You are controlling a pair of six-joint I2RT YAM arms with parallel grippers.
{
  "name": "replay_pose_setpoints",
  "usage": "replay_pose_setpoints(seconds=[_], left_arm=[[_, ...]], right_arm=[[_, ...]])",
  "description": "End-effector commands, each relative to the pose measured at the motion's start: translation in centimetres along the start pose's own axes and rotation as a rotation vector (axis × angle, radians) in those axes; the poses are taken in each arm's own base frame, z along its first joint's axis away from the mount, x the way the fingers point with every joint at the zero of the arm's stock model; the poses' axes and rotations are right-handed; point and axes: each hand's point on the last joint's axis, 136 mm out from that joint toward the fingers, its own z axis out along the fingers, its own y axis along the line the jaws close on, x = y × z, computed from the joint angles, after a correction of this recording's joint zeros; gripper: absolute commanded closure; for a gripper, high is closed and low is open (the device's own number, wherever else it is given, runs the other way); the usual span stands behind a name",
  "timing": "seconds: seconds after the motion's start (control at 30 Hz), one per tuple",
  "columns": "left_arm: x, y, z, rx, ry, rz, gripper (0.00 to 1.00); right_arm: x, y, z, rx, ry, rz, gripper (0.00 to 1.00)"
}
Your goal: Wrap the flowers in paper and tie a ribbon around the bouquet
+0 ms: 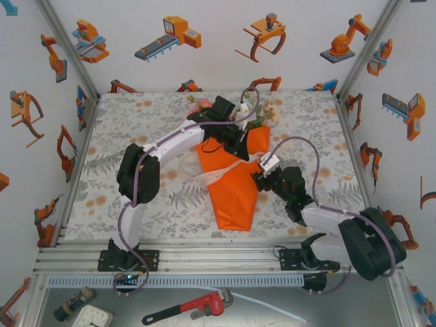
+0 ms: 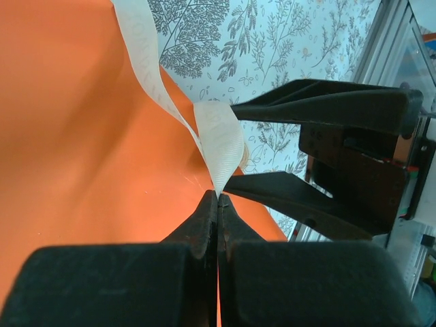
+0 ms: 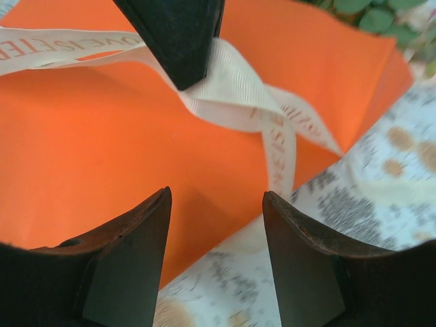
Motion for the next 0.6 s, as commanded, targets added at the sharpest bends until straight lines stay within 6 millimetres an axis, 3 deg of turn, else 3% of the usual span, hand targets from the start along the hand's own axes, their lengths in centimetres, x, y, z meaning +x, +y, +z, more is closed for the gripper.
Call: replay_pose_setpoints(seconds=[0.0,0.23,0.57], left_arm=[[-1.4,-1.0,-1.2,0.011,-0.042,0.011,1.00],[-2.4,-1.1,-2.2,0.033,-0.075,-0.005,1.00],[-3.1,-0.7,-2.7,0.058,-0.096,-0.054,1.00]], right_arm=[[-3.5,-1.4,0.5,0.093,-0.156,-0.264,0.46],[-3.4,-1.5,1.9,0.104,-0.172,-0.350,0.46],[-5.1,-2.2,1.7,0.166,-0.234,-0.450,0.47]])
